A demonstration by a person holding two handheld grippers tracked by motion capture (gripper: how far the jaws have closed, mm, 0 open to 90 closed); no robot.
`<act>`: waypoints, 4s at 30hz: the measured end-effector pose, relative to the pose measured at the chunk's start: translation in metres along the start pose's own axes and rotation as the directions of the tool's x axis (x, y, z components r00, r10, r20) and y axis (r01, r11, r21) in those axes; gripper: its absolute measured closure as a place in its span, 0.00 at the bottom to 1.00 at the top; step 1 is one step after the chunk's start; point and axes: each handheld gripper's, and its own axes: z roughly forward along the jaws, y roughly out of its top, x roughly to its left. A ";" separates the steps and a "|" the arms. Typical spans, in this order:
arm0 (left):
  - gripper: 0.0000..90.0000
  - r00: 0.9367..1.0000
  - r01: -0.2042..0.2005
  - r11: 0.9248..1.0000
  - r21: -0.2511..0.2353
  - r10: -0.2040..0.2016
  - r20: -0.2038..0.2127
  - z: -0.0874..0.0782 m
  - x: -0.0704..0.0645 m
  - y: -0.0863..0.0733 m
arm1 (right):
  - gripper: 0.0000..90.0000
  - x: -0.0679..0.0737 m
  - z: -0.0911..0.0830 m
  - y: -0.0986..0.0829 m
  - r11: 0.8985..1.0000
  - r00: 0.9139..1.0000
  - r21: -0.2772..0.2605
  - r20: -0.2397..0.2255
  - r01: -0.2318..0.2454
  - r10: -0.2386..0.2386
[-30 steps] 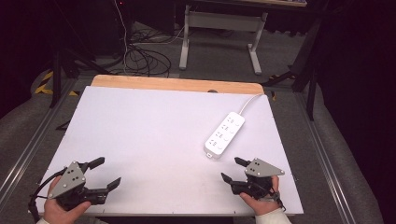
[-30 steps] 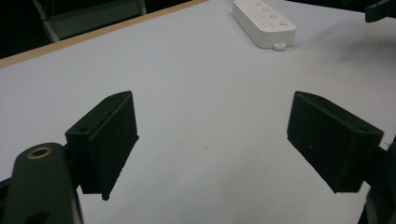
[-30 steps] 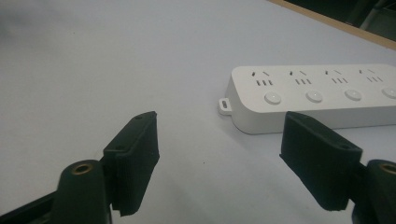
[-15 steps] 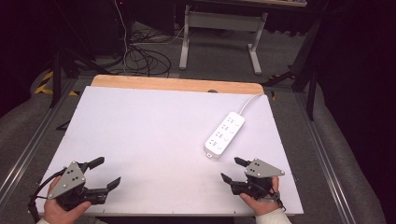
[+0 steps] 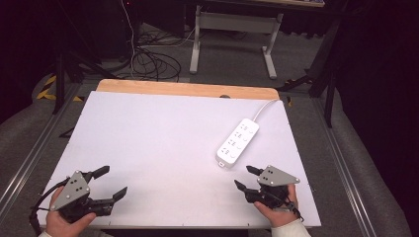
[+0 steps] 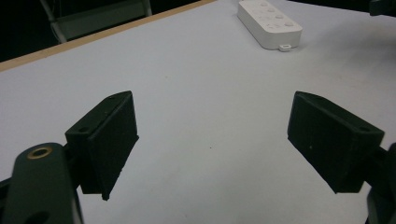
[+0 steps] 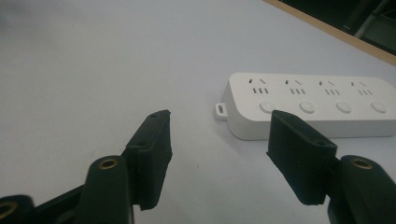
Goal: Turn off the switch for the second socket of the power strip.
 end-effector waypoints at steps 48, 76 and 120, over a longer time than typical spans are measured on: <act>0.19 1.000 0.022 1.000 0.005 -0.022 -0.015 -0.001 0.004 -0.002 | 1.00 -0.059 0.013 0.068 0.994 0.999 0.097 0.004 -0.051 0.051; 0.19 1.000 0.023 1.000 -0.003 -0.023 -0.012 -0.003 0.003 -0.002 | 1.00 -0.113 0.064 0.067 0.978 0.987 0.145 0.081 -0.152 0.142; 0.19 1.000 0.018 1.000 -0.001 -0.018 -0.019 -0.003 0.005 -0.002 | 1.00 -0.128 0.107 0.046 0.946 0.986 0.288 0.114 -0.149 0.121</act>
